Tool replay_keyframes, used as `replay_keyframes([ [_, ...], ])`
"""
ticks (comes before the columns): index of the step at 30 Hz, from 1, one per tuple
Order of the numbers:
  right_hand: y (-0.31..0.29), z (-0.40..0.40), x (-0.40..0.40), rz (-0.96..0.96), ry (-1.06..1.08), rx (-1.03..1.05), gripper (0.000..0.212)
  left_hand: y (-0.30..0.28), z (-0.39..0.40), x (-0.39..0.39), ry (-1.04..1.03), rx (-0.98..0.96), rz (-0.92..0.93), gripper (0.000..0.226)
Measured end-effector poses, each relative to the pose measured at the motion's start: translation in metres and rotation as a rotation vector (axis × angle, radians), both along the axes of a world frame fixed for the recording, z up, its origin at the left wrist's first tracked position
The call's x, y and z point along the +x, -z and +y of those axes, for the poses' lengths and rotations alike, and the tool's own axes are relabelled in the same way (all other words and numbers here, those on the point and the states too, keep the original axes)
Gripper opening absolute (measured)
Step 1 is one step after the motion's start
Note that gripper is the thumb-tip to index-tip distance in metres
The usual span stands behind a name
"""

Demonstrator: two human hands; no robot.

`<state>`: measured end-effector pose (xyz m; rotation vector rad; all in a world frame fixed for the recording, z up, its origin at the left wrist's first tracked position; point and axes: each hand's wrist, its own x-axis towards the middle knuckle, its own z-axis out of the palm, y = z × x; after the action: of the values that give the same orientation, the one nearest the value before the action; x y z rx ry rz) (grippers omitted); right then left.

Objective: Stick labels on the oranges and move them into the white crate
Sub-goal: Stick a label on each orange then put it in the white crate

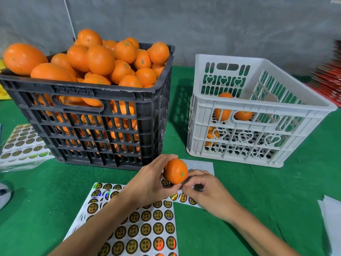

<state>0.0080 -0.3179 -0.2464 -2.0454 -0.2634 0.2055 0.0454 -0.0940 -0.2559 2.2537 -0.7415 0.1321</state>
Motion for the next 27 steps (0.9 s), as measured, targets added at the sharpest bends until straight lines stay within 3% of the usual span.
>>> replay_keyframes([
  [11,0.001,0.008,-0.005,-0.085,0.125,-0.08,0.018,-0.002,0.0,0.0,0.009,0.01,0.002,0.073],
  [15,0.001,0.01,-0.005,-0.134,0.334,0.084,0.022,-0.001,0.0,0.0,0.017,0.022,-0.005,0.072],
  [18,-0.002,0.007,-0.004,-0.296,0.458,0.098,0.022,-0.002,0.0,-0.001,0.021,0.049,-0.02,0.072],
  [23,0.004,0.016,-0.013,-0.491,0.312,-0.037,0.014,-0.004,-0.001,-0.002,0.022,0.074,-0.033,0.072],
  [27,0.004,0.013,-0.017,-0.529,0.192,-0.226,0.05,-0.005,0.0,-0.001,-0.003,0.013,0.024,0.073],
])
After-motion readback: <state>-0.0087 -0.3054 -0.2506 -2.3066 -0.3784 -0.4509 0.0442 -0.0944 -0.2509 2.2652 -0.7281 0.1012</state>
